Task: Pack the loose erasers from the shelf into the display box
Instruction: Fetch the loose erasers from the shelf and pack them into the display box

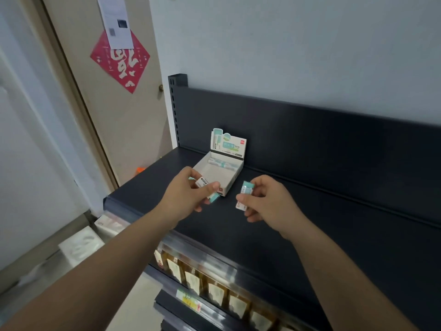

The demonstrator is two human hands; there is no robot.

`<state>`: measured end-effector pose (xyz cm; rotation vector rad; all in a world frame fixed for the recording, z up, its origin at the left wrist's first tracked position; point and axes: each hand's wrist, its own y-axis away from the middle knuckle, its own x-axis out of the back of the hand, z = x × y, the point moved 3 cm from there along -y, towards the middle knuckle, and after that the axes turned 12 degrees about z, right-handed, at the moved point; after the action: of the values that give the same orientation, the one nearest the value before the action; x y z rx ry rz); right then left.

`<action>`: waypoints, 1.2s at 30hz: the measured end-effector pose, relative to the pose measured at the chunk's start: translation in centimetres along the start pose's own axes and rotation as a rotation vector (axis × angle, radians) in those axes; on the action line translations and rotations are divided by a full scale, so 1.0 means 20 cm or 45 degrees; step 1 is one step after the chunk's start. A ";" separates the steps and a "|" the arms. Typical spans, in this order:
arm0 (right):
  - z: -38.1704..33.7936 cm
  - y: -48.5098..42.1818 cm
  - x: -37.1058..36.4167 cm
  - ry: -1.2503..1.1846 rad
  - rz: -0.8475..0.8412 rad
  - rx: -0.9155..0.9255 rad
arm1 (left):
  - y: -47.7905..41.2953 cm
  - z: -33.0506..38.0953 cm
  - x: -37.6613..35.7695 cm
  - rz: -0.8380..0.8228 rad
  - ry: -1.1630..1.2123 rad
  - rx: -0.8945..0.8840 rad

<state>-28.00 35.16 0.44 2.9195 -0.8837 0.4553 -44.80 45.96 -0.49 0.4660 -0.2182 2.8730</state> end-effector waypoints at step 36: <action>0.11 -0.57 -0.45 0.523 0.654 -0.083 | -1.09 -0.17 -0.20 -0.493 -0.374 -0.767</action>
<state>-28.33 49.23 -3.95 2.3723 -1.5227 0.9840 -36.87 66.83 -2.57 0.7044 -0.8972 2.2047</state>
